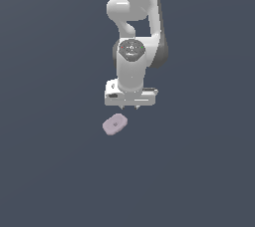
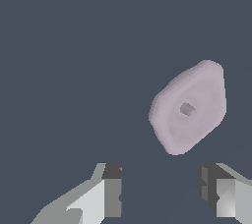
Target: Pick up the object and move it to a goal position.
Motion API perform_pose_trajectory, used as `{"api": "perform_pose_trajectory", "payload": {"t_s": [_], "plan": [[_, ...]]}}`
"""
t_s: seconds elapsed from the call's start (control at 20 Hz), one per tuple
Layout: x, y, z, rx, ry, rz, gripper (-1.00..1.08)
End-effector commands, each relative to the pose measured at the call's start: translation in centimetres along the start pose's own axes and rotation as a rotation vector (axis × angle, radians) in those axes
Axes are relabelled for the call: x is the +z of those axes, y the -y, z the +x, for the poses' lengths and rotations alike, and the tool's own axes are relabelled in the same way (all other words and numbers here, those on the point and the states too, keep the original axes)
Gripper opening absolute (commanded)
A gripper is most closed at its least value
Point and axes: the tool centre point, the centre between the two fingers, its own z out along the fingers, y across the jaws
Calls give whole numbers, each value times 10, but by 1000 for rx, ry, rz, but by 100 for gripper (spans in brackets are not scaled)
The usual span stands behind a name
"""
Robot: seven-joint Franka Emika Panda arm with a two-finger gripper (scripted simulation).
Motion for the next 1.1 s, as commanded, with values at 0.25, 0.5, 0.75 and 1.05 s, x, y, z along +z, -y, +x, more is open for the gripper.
{"api": "perform_pose_trajectory", "payload": {"t_s": [0.25,0.5,0.75,1.05], "plan": [[2,-3,5,20,13,-8,28],[6,-8,14,59,38,-25,28],[13,-15,27,119,74,-55,28],[23,-29,46,215,126,-116,28]]}}
